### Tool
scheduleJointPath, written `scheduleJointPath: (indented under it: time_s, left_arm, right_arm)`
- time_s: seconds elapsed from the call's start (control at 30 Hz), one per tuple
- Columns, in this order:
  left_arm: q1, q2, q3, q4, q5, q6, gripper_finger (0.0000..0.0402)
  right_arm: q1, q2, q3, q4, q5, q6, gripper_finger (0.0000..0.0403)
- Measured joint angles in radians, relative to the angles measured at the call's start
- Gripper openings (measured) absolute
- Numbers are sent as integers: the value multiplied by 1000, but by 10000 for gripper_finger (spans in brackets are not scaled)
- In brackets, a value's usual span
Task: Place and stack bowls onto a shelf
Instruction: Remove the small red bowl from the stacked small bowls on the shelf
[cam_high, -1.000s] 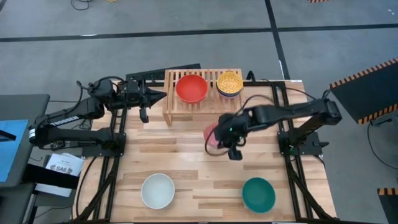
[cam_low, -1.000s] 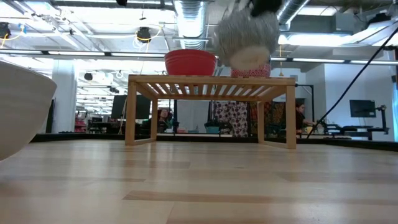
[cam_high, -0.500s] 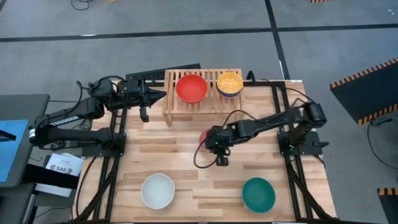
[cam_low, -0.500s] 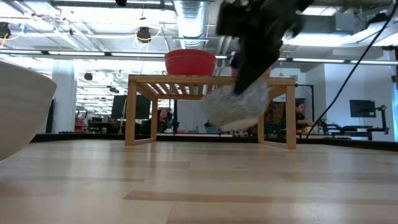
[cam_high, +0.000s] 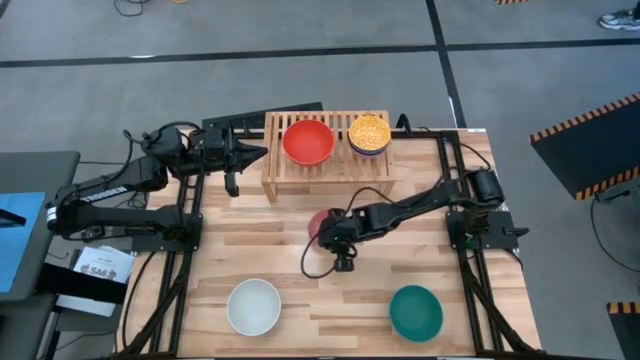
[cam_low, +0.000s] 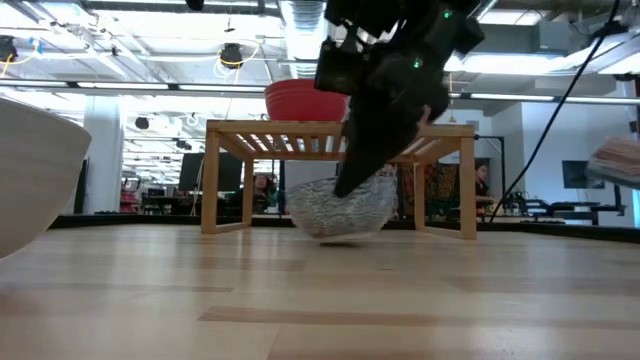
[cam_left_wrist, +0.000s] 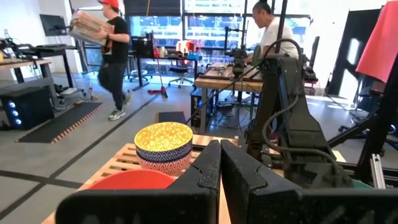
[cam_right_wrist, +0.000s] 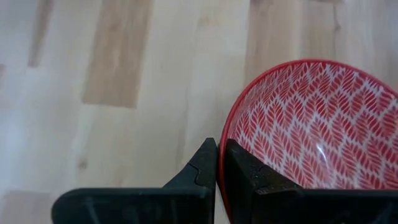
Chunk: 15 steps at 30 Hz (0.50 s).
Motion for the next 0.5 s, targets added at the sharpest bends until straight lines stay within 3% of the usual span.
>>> scheduleJointPath:
  time_s: [0.27, 0.5]
  left_arm:
    - [0, 0, 0, 2, -1, 3, 0]
    - [0, 0, 0, 2, -2, 5, 0]
  right_arm:
    - [1, 19, 3, 22, -4, -2, 50]
    - [-2, -7, 37, -13, -16, -21, 92]
